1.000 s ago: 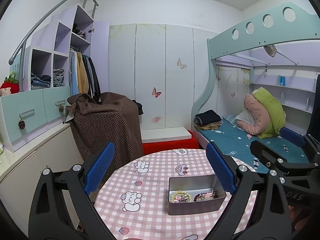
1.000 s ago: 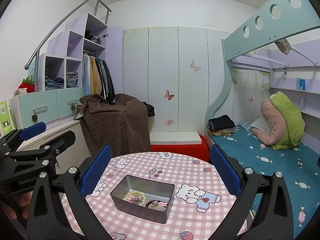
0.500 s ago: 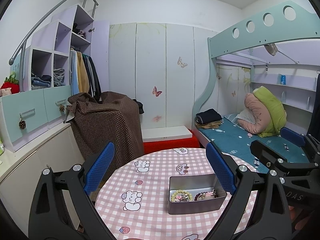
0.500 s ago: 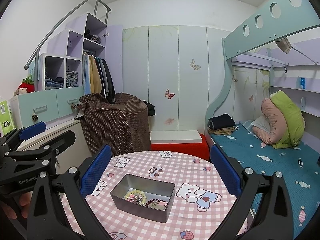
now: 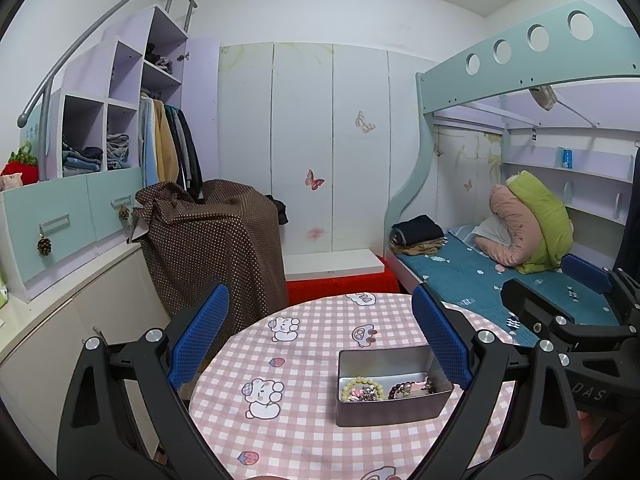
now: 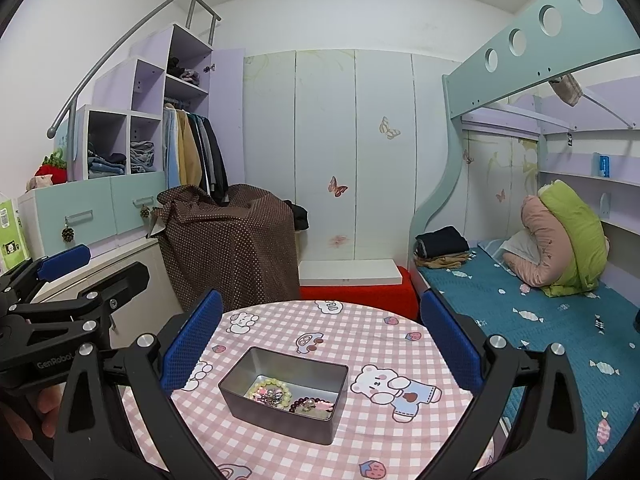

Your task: Organize jewelry

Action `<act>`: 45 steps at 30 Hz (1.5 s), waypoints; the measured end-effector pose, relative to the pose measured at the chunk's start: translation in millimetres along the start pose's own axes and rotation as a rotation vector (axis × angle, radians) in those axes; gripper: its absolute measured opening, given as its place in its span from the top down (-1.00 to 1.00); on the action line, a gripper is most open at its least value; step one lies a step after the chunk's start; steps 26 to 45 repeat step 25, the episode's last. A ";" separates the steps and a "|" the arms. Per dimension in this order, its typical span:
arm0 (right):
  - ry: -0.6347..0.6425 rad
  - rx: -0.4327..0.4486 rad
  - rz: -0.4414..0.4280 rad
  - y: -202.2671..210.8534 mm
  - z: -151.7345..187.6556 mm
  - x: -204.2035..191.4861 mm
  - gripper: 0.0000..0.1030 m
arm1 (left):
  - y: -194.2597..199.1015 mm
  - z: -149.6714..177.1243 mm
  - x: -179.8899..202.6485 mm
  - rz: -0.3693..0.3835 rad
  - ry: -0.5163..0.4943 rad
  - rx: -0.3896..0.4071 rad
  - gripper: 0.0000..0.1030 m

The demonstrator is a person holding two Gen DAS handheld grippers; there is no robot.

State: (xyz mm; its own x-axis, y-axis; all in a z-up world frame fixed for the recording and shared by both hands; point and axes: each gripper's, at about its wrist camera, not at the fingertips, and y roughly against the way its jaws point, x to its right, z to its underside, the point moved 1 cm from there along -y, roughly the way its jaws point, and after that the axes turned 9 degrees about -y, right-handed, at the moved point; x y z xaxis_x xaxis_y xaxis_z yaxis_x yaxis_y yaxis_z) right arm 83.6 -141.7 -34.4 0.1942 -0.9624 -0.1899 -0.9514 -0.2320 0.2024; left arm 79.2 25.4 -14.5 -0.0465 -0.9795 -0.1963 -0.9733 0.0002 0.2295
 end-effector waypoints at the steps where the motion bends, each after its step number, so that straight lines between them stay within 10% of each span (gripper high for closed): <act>1: 0.000 0.001 0.000 0.0 -0.1 0.0 -0.86 | -0.3 -0.6 -0.2 -0.002 0.000 0.000 -0.80; 45: -0.016 -0.001 0.002 -0.5 0.6 0.0 -0.86 | -2.1 -6.4 0.4 0.018 0.010 -0.012 -0.80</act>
